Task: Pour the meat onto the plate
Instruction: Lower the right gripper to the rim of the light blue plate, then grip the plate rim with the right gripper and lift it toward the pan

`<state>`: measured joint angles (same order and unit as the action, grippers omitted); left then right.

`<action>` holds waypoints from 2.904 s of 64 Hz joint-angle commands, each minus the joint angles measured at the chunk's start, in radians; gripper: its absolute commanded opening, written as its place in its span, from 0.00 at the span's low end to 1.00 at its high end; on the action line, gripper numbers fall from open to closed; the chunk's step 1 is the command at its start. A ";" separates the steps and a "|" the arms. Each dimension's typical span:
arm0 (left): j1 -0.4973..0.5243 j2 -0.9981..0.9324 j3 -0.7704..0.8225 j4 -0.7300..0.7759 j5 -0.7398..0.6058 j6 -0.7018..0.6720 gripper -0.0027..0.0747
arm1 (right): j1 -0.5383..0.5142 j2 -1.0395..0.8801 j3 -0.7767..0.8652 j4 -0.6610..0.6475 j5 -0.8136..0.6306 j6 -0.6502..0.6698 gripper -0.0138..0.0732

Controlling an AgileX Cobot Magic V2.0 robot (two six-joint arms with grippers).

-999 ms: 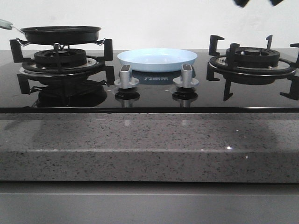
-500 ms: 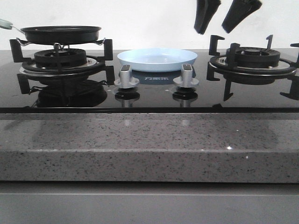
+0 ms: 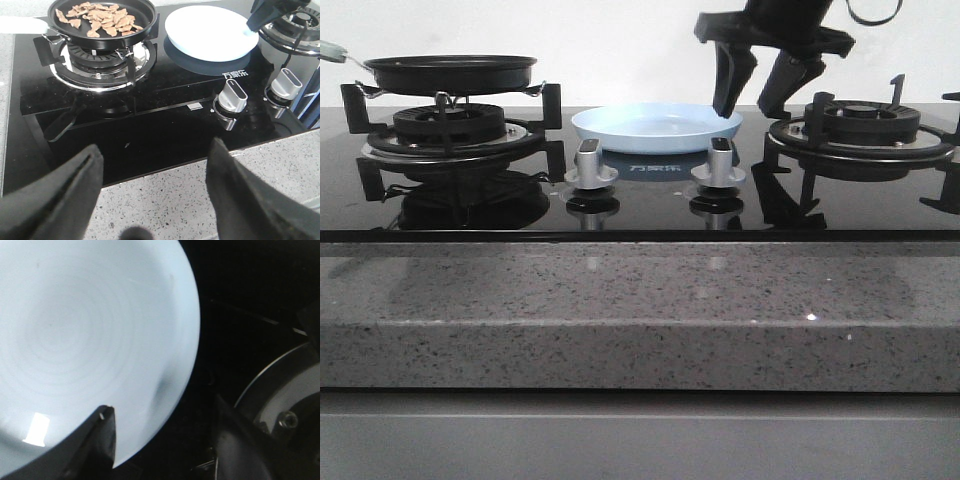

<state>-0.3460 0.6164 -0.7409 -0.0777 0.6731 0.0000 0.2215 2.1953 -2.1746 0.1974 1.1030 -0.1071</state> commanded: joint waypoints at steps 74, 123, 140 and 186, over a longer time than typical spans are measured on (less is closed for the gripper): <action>-0.009 0.007 -0.025 -0.012 -0.068 0.000 0.60 | -0.003 -0.018 -0.038 0.058 0.001 0.003 0.08; -0.009 0.007 -0.025 -0.012 -0.069 0.000 0.60 | 0.062 -0.475 0.376 0.163 -0.125 -0.055 0.08; -0.009 0.007 -0.025 -0.012 -0.069 0.000 0.60 | 0.120 -0.624 0.719 0.163 -0.318 -0.055 0.08; 0.020 0.029 -0.041 0.096 -0.161 -0.120 0.79 | 0.119 -0.629 0.811 0.155 -0.388 -0.055 0.08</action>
<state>-0.3413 0.6232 -0.7393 -0.0258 0.6055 -0.0581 0.3418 1.6169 -1.3394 0.3312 0.7662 -0.1517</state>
